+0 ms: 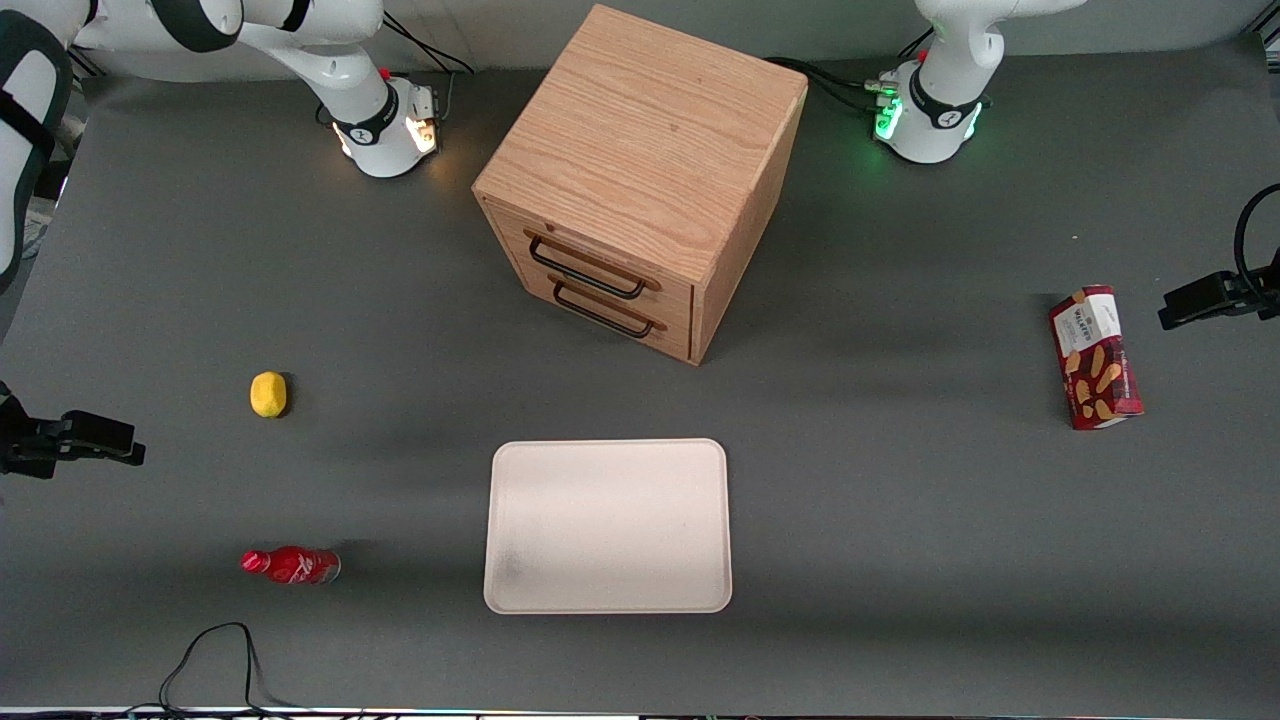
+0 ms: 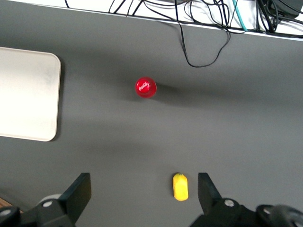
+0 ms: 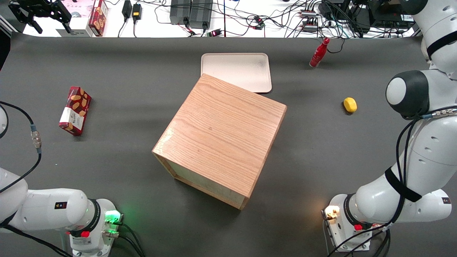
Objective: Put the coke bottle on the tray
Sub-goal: 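Move the open right gripper down over the red Coca-Cola bottle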
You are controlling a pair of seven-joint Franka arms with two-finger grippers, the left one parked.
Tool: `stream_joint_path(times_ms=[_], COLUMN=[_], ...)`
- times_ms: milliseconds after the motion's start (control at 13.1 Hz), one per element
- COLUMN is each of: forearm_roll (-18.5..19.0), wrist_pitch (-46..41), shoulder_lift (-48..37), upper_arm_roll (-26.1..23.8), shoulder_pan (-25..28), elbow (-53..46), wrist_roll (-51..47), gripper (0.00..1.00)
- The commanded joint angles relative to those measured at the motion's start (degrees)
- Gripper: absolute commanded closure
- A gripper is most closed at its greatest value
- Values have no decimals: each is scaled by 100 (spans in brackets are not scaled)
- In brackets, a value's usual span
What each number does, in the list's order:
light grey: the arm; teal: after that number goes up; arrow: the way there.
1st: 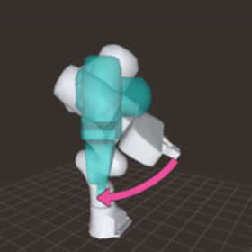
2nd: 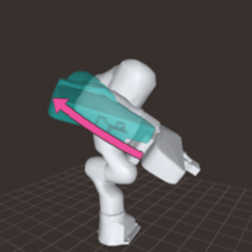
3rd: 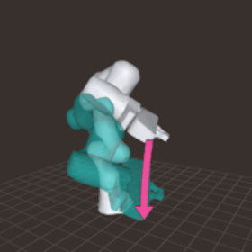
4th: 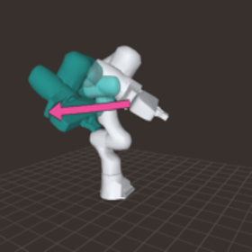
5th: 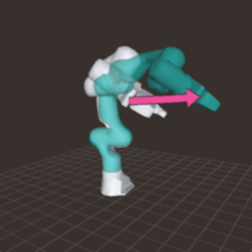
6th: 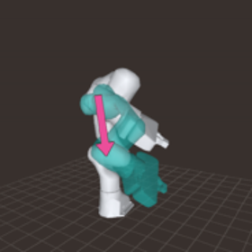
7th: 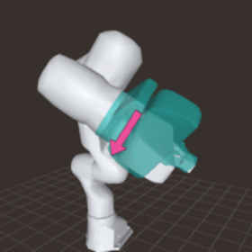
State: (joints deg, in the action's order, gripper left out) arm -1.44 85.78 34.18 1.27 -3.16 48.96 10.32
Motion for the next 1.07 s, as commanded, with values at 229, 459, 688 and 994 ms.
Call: stream_joint_path(times_ms=[229,459,688,994], forearm_roll=[-84,-84,-84,-102], wrist_pitch=[544,1018,1501,2310], shoulder_lift=[422,835,1213,1469], upper_arm_roll=[-145,-145,-145,-145], shoulder_pan=[-36,69,122,184], elbow=[-325,-299,-264,139], wrist_roll=[128,137,137,137], gripper=[0,0,0,0])
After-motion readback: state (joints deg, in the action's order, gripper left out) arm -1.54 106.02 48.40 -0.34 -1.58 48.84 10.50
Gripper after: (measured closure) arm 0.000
